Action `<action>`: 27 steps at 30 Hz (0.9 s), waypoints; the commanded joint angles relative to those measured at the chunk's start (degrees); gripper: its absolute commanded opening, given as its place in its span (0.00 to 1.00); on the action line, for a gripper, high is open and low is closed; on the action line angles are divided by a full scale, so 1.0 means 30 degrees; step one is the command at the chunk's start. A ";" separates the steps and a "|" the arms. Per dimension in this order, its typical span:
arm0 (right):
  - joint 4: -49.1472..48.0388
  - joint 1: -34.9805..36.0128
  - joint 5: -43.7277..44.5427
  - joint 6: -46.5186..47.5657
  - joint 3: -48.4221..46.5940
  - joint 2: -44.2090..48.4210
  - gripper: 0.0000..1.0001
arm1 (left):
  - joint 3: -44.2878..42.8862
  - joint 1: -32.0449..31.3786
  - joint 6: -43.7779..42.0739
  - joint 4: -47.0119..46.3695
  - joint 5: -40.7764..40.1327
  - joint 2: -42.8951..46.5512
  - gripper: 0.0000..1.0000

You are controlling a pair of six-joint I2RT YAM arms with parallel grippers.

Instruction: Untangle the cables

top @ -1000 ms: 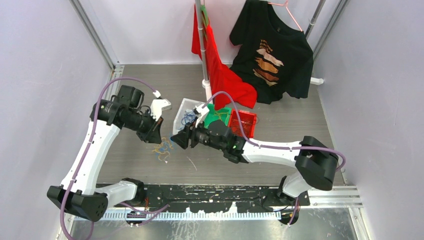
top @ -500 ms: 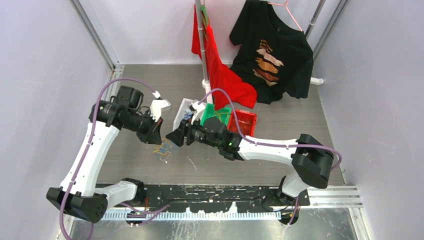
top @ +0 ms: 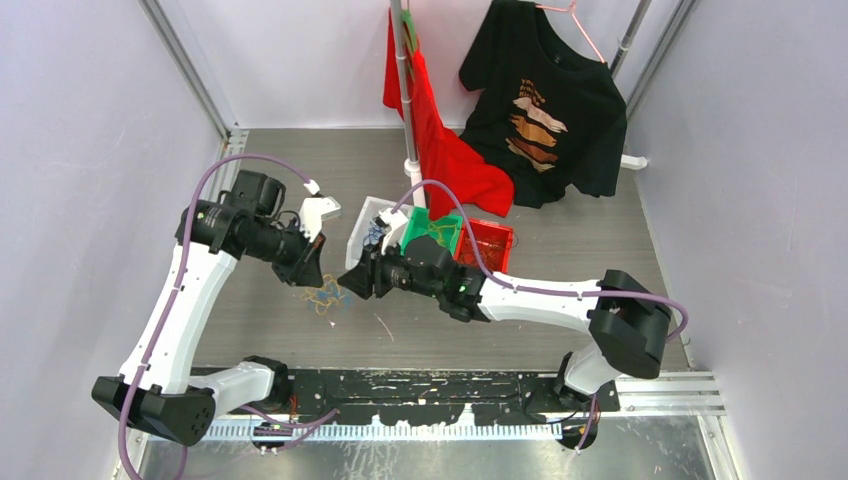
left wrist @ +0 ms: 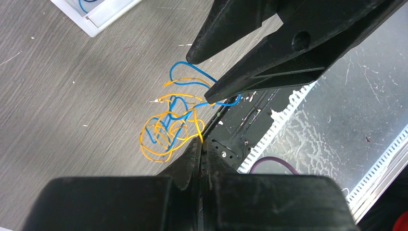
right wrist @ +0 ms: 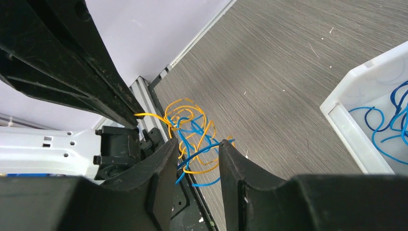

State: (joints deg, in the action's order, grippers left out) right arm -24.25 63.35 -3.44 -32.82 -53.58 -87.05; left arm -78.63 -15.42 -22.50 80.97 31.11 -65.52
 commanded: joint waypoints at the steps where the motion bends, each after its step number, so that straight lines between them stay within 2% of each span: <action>1: 0.0233 0.0163 -0.0418 0.0389 -0.1186 -0.0013 0.43 | -0.0865 -0.0098 -0.0021 0.0230 0.0308 0.0276 0.00; 6: 0.1275 0.0159 -0.0222 0.0595 -0.1703 -0.0210 0.40 | -0.0862 -0.0096 -0.0014 0.0210 0.0294 0.0272 0.00; 8: 0.1415 0.0152 -0.0254 0.0638 -0.1778 -0.0228 0.31 | -0.0874 -0.0077 -0.0045 0.0197 0.0267 0.0276 0.00; 12: 0.2134 0.0153 0.0798 0.0927 -0.1716 0.0384 0.04 | -0.0682 -0.0081 -0.0065 0.0098 -0.0035 0.0359 0.00; 13: 0.2352 0.0152 0.1111 0.1159 -0.1644 0.0721 0.01 | -0.0574 -0.0087 -0.0118 0.0079 -0.0246 0.0411 0.00; 21: 0.4031 0.0125 0.3639 0.3347 -0.1416 0.3887 0.01 | 0.1980 -0.0081 -0.1322 -0.0685 -0.2562 0.1219 0.00; 27: 0.5405 -0.0085 0.6599 0.5253 -0.1304 0.7045 0.01 | 0.5850 -0.0085 -0.3060 -0.2295 -0.6394 0.2039 0.00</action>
State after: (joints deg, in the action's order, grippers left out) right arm -9.89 63.59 8.10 -22.65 -56.36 -72.77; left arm -66.85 -15.44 -26.92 78.43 21.10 -61.30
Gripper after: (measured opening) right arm 0.039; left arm 0.007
